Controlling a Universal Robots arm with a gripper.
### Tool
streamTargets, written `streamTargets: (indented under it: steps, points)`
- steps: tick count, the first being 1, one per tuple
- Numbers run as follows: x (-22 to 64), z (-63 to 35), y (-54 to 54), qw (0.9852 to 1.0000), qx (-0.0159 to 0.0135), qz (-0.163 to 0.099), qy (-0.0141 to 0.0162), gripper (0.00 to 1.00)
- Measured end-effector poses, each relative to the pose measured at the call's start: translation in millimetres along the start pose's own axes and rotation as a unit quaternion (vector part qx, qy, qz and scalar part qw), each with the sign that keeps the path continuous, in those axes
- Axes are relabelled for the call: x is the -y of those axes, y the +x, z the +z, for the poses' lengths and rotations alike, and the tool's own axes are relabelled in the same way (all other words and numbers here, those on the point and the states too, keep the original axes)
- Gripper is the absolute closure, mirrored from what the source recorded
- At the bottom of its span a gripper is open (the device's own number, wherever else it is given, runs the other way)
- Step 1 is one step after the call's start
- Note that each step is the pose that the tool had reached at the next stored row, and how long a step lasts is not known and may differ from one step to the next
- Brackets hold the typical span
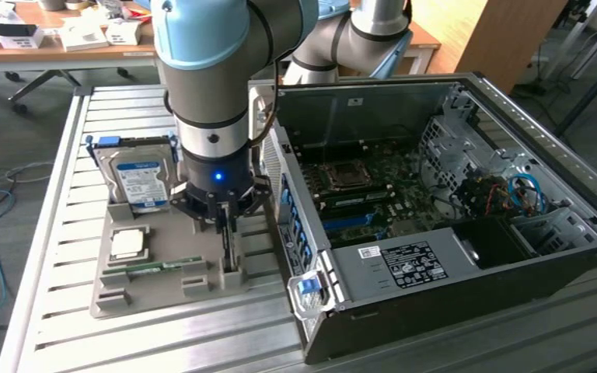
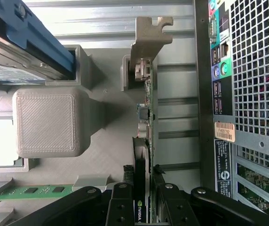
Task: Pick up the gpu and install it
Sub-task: 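Pick up the gpu and move the gpu toward the slot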
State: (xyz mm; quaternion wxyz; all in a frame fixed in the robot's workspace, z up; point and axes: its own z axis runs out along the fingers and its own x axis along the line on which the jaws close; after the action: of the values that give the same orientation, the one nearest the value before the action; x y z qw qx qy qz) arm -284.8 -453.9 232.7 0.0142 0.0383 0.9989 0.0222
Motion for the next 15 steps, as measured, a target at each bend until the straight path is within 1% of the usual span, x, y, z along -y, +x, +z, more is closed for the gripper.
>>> streamTargets:
  steps: [3, 6, 15]
  points:
    - [-0.2, -4.8, -0.1, 1.0000, -0.0001, 0.000, 0.0001, 0.74]
    - [-0.6, -12.7, -0.3, 1.0000, -0.0001, 0.000, 0.0001, 0.74]
    - [-2.0, -43.4, -1.2, 1.0000, -0.0001, 0.000, 0.0001, 0.74]
